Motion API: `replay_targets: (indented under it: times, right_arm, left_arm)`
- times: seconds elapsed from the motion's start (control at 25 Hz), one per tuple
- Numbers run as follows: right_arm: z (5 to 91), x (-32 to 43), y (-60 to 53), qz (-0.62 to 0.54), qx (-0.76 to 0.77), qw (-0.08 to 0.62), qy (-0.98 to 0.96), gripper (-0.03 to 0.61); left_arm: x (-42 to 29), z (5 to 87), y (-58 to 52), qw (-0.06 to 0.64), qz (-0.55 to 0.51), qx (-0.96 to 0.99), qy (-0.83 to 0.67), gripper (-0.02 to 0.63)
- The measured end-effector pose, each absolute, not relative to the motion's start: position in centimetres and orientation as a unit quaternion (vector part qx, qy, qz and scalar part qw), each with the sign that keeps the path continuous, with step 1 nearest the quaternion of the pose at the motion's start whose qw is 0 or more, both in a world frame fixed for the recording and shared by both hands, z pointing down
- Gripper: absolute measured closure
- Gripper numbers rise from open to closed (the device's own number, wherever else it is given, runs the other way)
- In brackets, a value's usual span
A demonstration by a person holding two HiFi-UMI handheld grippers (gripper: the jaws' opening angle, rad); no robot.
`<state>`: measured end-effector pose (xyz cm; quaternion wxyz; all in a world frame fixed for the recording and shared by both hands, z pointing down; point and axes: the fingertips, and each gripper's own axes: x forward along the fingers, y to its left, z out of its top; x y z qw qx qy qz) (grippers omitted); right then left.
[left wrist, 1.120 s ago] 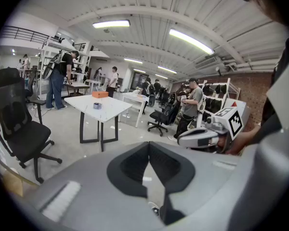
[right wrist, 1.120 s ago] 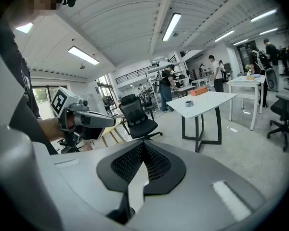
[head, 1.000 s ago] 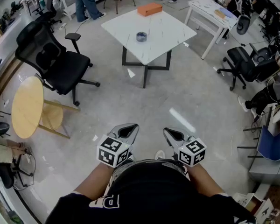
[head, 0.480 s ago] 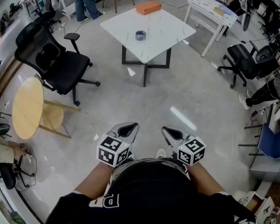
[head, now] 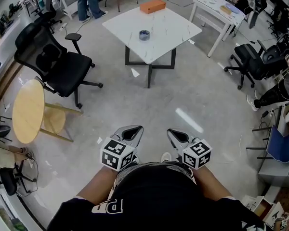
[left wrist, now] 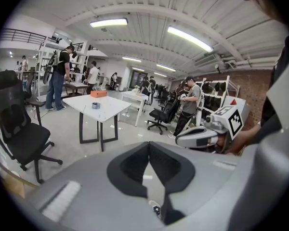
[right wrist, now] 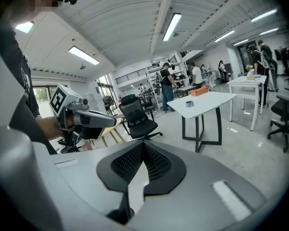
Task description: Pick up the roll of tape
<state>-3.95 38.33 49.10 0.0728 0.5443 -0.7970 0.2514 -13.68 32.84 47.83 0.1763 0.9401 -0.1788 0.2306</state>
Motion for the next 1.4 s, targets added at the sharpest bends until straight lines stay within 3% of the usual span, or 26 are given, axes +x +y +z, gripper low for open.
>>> replay_targets:
  times: [0.48,0.68,1.4]
  right_arm:
    - [49.1,-4.2,38.0,0.231,0.552,0.094,-0.796,0.577]
    - [48.7,-4.7,37.7,0.224,0.547,0.088,-0.802,0.517]
    - [48.7,-6.8,36.5,0.221,0.562,0.102,-0.791,0.517]
  left_arm:
    - [-14.0,48.0,33.0,0.179,0.233,0.939,-0.178,0.554]
    - [-14.1,47.9,32.8,0.179,0.232,0.94,-0.177,0.554]
    - [-16.2,48.3,31.5,0.17,0.237,0.944,-0.156,0.554]
